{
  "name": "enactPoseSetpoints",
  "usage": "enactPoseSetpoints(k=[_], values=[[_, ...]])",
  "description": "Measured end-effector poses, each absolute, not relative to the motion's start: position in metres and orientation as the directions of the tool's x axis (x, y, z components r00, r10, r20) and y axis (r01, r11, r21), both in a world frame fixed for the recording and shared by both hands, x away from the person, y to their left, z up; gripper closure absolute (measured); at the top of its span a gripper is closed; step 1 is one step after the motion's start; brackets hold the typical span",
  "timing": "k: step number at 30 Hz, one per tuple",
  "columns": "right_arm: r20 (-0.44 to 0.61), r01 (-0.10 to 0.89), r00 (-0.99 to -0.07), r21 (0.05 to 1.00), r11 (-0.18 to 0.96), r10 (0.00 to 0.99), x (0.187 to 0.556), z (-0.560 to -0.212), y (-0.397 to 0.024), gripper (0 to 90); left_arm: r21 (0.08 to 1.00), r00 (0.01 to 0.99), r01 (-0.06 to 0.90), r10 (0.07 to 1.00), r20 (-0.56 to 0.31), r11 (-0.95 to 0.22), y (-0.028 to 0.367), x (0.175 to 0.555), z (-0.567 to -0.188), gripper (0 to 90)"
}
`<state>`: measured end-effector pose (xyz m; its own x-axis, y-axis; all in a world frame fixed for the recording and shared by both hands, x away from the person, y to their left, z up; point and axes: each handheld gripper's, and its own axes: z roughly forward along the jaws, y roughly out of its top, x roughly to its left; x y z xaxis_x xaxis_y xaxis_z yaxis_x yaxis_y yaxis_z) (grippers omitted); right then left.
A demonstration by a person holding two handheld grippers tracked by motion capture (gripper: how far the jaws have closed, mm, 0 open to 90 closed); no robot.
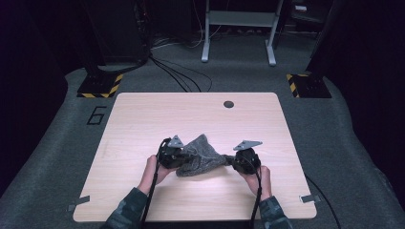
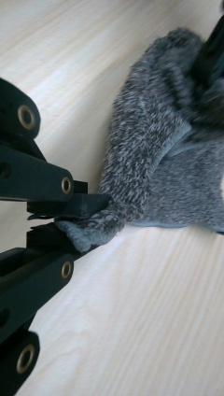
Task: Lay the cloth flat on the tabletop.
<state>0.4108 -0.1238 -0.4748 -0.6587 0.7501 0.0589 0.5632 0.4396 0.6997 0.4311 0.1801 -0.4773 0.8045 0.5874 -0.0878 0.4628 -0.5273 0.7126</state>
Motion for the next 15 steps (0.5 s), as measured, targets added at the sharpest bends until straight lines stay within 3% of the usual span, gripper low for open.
enactPoseSetpoints(k=[7, 10, 12, 15], values=[[0.076, 0.592, -0.672, 0.652, 0.474, 0.736, 0.389, -0.485, -0.134, 84.5, 0.714, 0.783, 0.512, 0.601, -0.158, -0.478, 0.207, 0.414, -0.484, 78.9], [0.123, 0.621, -0.682, 0.617, 0.482, 0.721, 0.384, -0.488, -0.141, 60.8, 0.717, 0.770, 0.526, 0.614, -0.173, -0.458, 0.217, 0.409, -0.481, 65.7], [0.167, 0.628, -0.686, 0.627, 0.460, 0.709, 0.383, -0.485, -0.148, 53.3, 0.724, 0.741, 0.546, 0.646, -0.182, -0.422, 0.225, 0.408, -0.475, 48.6], [0.175, 0.611, -0.682, 0.670, 0.422, 0.710, 0.388, -0.471, -0.158, 47.2, 0.748, 0.718, 0.546, 0.671, -0.186, -0.377, 0.236, 0.412, -0.463, 34.6]])
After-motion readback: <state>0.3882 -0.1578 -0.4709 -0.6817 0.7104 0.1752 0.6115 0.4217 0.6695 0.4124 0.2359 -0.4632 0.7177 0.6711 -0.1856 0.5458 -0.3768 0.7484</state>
